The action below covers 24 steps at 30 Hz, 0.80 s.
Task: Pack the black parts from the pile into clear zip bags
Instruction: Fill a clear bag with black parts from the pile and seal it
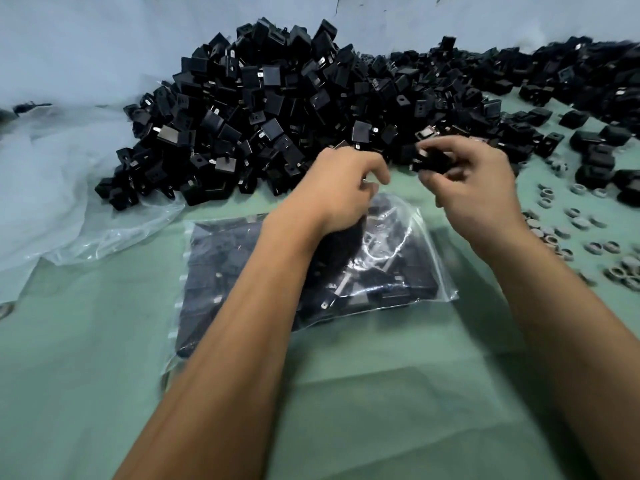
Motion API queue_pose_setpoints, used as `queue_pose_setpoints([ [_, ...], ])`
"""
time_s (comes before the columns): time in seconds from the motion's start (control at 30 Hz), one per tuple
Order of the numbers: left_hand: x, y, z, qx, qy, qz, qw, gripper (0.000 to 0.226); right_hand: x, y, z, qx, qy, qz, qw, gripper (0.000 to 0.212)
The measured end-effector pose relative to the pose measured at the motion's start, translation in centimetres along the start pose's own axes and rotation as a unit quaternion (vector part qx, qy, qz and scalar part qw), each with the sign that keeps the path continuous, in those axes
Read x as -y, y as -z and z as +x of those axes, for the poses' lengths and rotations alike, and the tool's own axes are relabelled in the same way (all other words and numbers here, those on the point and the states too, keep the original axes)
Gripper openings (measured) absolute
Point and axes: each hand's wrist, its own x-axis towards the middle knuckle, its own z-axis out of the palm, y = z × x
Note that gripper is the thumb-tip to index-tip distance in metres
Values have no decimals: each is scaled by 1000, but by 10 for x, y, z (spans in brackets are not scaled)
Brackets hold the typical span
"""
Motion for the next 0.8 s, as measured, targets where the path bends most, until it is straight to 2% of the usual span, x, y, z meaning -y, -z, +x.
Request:
queue_pose_setpoints([
  [0.13,-11,-15,-1,47,-45,-5,998,36,-22,11,-24,26,-72,43,996,54],
  [0.27,-9,-17,-2,60,-54,0,997,34,-30,17,-27,63,-120,98,986,39],
  [0.37,-8,-11,-2,35,-64,0,997,22,-24,18,-27,65,-100,123,985,28],
  [0.5,-6,-3,-1,2,-79,24,997,16,-14,18,-31,134,-69,136,979,45],
  [0.67,-7,-1,-2,-26,-104,24,994,13,-7,12,-36,187,-62,158,968,46],
  [0.8,-7,-1,-2,-33,-105,26,994,13,-8,10,-35,152,-11,42,987,37],
])
